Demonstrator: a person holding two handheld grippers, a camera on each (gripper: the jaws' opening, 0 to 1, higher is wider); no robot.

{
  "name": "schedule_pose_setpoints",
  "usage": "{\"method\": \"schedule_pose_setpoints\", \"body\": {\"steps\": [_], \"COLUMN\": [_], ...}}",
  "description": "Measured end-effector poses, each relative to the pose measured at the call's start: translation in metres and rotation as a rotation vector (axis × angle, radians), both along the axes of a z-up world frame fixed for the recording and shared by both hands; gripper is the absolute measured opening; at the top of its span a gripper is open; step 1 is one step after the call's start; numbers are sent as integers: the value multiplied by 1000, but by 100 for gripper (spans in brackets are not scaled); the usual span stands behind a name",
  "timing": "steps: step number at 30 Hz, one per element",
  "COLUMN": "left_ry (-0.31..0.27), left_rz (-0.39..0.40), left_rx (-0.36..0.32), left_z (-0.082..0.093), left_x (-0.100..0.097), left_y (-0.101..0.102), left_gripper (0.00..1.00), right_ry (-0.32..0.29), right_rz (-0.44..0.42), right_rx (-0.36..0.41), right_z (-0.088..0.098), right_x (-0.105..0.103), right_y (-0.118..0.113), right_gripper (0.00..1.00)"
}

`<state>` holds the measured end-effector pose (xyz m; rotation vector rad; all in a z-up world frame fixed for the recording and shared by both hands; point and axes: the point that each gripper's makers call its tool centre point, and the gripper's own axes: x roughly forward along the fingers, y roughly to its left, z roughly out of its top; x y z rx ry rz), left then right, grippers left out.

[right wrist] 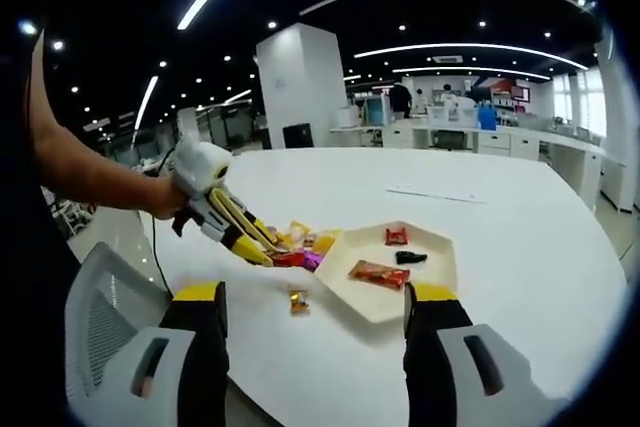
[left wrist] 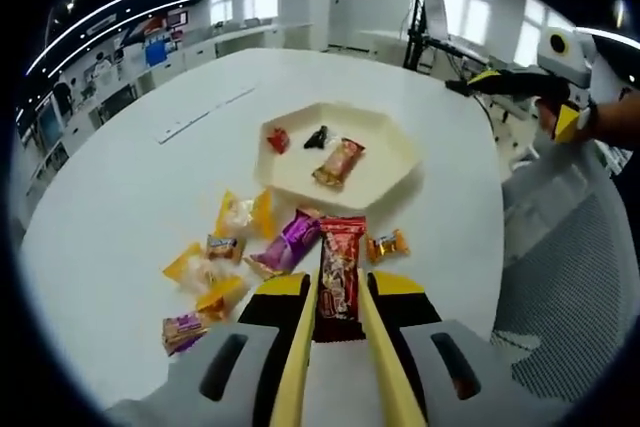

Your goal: Place the target food into the container with the food tongs after gripping and lifting it, then release it inside without dropping or visibly crushing the food.

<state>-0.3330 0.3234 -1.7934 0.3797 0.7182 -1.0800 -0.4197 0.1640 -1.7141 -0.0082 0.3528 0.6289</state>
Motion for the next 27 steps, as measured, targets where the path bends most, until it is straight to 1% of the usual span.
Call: {"method": "schedule_pose_setpoints", "body": {"steps": [3, 7, 9, 10, 13, 14, 15, 18, 22, 23, 25, 26, 27], "left_ry": [-4, -12, -21, -19, -27, -31, -35, -44, -51, -51, -56, -58, -58], "left_rz": [-19, -31, -40, -44, -65, -67, -72, -84, -98, -98, -103, -108, -109], "left_rx": [11, 12, 16, 12, 19, 22, 28, 36, 38, 38, 40, 40, 40], "left_z": [5, 16, 22, 25, 33, 35, 39, 48, 61, 62, 67, 70, 71], "left_x": [2, 7, 11, 11, 14, 15, 17, 21, 28, 28, 30, 31, 32], "left_y": [2, 4, 5, 5, 7, 7, 8, 11, 14, 15, 16, 16, 16], "left_gripper": [19, 19, 19, 19, 19, 20, 20, 20, 20, 20, 20, 20, 20], "right_ry": [4, 2, 12, 9, -2, -6, -2, 21, 31, 35, 22, 6, 6], "right_rz": [0, 13, 30, 46, 63, 70, 69, 55, 12, 6, 0, -3, -2], "right_rx": [1, -9, -17, -37, -63, -86, -134, -141, -147, -144, -141, -158, -160], "right_z": [0, -1, -4, -5, -5, -7, -13, -23, -32, -32, -30, -29, -29], "right_x": [0, 1, 1, 0, -1, -2, -2, -3, -2, -1, 1, 2, 2], "right_y": [-1, 0, 4, 7, 10, 9, 3, -4, -14, -15, -15, -15, -15], "right_gripper": [75, 85, 91, 92, 97, 99, 99, 100, 100, 100, 100, 100, 100]}}
